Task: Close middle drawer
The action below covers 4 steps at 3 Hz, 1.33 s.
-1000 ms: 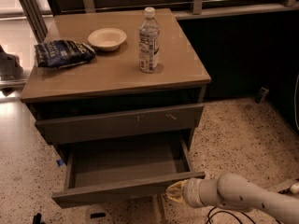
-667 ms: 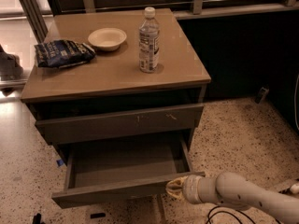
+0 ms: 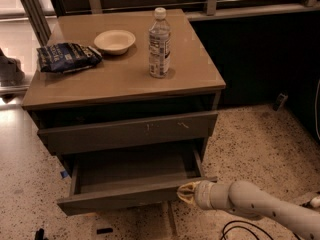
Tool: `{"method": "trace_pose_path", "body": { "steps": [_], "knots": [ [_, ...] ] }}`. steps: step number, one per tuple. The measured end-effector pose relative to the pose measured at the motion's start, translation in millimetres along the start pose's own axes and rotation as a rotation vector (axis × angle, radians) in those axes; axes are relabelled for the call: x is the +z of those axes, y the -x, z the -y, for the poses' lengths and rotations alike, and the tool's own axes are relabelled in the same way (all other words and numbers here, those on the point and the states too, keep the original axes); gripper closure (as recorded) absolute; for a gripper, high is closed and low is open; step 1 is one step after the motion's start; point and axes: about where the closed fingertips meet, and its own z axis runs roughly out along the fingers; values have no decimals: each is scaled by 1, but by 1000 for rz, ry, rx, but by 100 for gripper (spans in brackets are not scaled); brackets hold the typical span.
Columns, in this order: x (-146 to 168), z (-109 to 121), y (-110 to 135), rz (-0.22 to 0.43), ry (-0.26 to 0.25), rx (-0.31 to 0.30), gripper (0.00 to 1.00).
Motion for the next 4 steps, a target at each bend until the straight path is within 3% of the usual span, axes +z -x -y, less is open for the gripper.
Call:
{"method": "trace_pose_path", "body": {
  "steps": [2,3,4],
  "knots": [
    [9,65,-1,15,-87,-35,100],
    [22,89,-3,12,-84,-37,100],
    [57,121,-11,0,-47,-25,100]
  ]
}}
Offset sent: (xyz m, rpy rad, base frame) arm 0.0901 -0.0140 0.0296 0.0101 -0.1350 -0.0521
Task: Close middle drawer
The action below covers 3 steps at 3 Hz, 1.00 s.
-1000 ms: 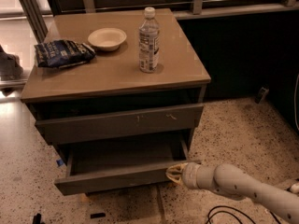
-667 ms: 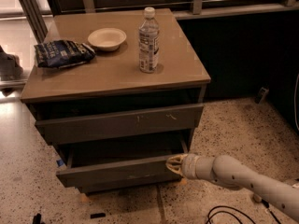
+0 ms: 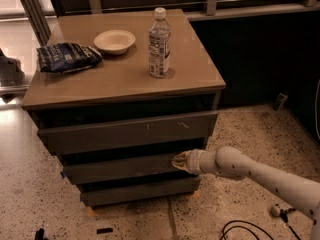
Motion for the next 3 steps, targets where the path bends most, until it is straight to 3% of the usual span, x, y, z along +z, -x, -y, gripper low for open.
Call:
{"method": "trace_pose_path", "body": {
  "steps": [1,2,3],
  "knots": [
    [2,2,0,0,1,-1,100],
    [-8,-10,7,19,32,6,100],
    [-31,-43,17,38,104,47,100]
  ]
}}
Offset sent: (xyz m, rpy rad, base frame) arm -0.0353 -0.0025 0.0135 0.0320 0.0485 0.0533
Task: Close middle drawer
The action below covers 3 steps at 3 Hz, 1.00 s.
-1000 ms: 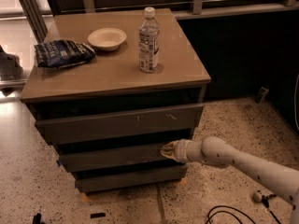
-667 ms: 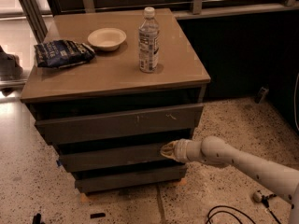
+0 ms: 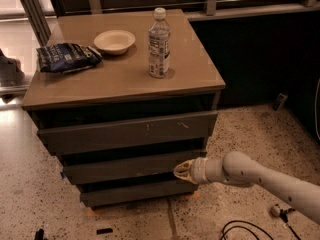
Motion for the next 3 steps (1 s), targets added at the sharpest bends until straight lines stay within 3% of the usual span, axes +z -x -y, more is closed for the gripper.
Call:
{"method": "trace_pose_path", "body": {
  "steps": [1,2,3],
  "knots": [
    [-14,-53,12,26,105,84,100],
    [-14,-53,12,26,105,84,100],
    [-14,-53,12,26,105,84,81]
  ]
}}
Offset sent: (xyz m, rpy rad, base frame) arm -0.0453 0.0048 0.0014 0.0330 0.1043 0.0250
